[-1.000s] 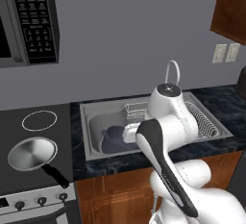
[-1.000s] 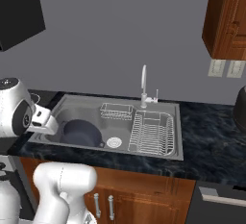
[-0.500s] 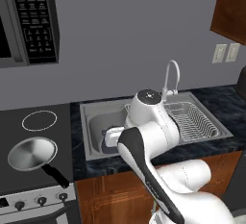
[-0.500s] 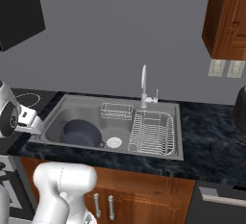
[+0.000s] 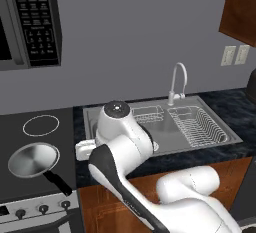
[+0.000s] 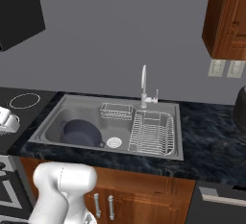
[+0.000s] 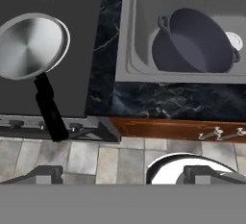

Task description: Move the pot and pan from the stove into the sink.

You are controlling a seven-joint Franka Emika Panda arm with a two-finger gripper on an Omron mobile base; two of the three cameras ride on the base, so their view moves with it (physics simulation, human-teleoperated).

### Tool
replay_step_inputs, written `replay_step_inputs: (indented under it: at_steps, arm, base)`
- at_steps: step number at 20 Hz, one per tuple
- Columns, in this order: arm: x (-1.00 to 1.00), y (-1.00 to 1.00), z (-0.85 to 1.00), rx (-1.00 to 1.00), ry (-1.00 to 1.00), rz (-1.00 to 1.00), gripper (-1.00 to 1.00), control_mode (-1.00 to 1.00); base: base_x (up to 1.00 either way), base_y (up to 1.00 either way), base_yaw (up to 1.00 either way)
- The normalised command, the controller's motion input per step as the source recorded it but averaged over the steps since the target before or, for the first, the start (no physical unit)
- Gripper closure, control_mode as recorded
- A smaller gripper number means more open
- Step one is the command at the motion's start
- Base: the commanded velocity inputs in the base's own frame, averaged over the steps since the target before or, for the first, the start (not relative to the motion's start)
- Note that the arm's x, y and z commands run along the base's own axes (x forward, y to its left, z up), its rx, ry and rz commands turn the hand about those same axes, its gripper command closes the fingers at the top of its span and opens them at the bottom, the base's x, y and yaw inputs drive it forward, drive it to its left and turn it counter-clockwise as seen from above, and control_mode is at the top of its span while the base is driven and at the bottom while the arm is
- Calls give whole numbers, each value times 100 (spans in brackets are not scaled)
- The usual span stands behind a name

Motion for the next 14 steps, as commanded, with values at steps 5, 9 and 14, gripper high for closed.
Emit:
replay_step_inputs:
  at_steps: [5,9,14]
  arm:
    - [-11,70,0,0,0,5,-100,-100]
    - [-9,60,0,0,-1,5,-100,-100]
    - [-5,48,0,0,-2,5,-100,-100]
  base:
    - [0,0,0]
    - [0,0,0]
    - [0,0,0]
